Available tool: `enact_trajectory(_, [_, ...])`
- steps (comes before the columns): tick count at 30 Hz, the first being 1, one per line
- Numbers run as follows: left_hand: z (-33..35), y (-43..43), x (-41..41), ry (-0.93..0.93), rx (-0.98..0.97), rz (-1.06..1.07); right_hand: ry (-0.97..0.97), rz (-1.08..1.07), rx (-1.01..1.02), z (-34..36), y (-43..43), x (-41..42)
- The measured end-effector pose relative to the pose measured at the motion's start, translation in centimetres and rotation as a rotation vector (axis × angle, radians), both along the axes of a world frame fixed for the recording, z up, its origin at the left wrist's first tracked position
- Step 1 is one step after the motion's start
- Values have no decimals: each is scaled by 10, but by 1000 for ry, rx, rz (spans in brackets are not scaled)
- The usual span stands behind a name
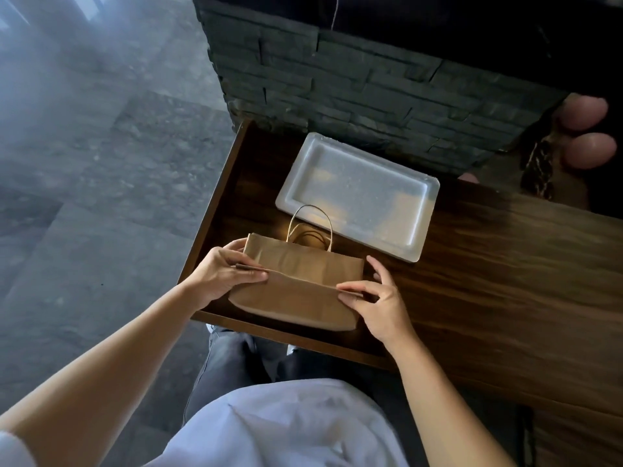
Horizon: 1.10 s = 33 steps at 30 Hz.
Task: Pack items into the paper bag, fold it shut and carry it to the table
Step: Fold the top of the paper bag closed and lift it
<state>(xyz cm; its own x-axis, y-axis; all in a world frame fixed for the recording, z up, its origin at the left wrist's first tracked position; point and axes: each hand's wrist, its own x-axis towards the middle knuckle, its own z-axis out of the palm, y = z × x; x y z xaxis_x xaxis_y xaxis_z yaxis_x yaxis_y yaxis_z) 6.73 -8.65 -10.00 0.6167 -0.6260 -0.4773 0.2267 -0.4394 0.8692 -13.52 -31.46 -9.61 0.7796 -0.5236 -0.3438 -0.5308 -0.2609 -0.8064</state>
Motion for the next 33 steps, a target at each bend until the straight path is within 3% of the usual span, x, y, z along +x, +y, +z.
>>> enact_trajectory(3, [-8, 5, -3, 94, -50, 9, -84, -37, 306, -11, 0, 3])
enact_trajectory(5, [-13, 8, -7, 157, -93, 40, -138, -5, 401, -17, 0, 7])
enact_trajectory(8, [-18, 9, -10, 209, -149, 73, -170, 75, 404, -23, -1, 13])
enact_trajectory(13, [-17, 5, -7, 122, -190, 24, -196, 124, 368, -30, -2, 14])
enact_trajectory(16, [-14, 4, -6, 100, -213, 47, -239, 25, 418, -24, 5, 11])
enact_trajectory(22, [6, -2, -27, 273, -355, 225, -306, -225, 567, -1, 25, 13])
enact_trajectory(28, [69, 41, -18, 32, -508, 270, -412, -49, 523, 68, 55, 38])
enact_trajectory(33, [136, 154, -32, -190, -549, 386, -394, 247, 447, 133, 135, 80])
